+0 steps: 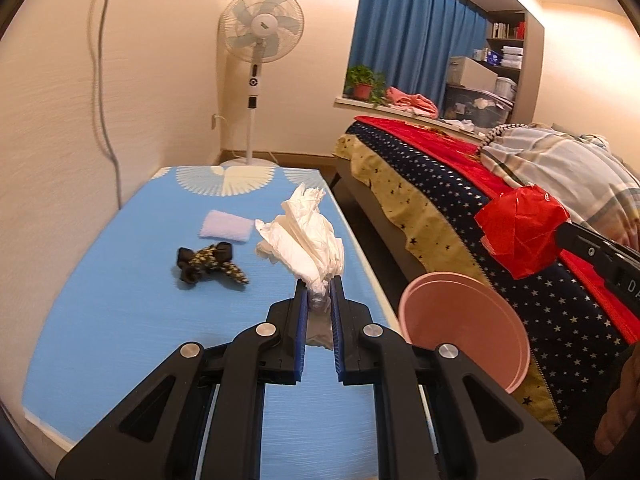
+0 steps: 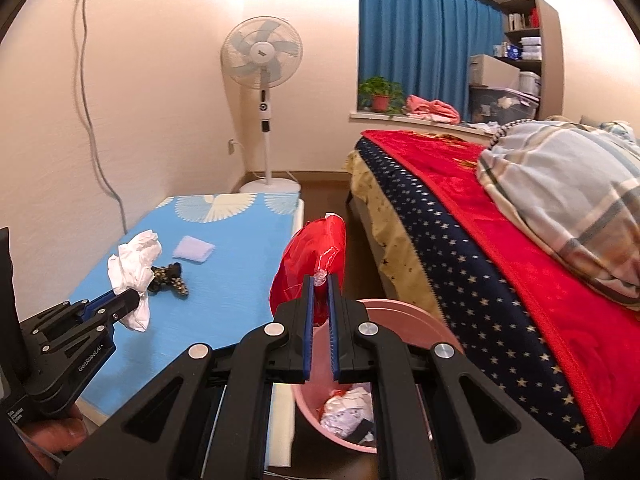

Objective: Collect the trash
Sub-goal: 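Lift the tissue and red bag and carry them over the pink bin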

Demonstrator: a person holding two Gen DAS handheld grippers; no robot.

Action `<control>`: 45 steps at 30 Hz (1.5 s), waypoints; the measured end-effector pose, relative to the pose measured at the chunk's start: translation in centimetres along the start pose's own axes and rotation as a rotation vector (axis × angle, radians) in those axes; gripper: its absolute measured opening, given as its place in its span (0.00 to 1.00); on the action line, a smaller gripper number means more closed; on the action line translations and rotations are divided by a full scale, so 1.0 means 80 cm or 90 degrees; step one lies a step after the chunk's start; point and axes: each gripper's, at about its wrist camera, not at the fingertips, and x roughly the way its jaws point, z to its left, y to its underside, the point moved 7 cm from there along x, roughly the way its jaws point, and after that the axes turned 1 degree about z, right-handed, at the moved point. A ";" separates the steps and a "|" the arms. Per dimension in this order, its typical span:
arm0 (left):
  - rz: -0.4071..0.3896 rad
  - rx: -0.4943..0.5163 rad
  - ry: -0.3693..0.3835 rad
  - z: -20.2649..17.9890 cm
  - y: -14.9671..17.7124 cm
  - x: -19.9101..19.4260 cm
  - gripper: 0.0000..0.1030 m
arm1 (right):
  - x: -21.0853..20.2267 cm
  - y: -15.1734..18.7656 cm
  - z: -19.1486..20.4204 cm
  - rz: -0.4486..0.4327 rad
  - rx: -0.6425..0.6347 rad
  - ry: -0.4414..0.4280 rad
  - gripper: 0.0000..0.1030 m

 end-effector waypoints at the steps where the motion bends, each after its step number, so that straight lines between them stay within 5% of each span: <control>1: 0.000 0.002 0.003 -0.004 0.000 0.001 0.11 | -0.001 0.001 -0.005 0.000 0.003 0.005 0.07; 26: 0.015 0.052 0.108 -0.119 -0.001 0.048 0.11 | -0.017 0.009 -0.104 0.005 0.044 0.133 0.07; 45: 0.054 0.078 0.160 -0.173 0.016 0.092 0.11 | 0.003 0.024 -0.147 0.033 0.083 0.180 0.07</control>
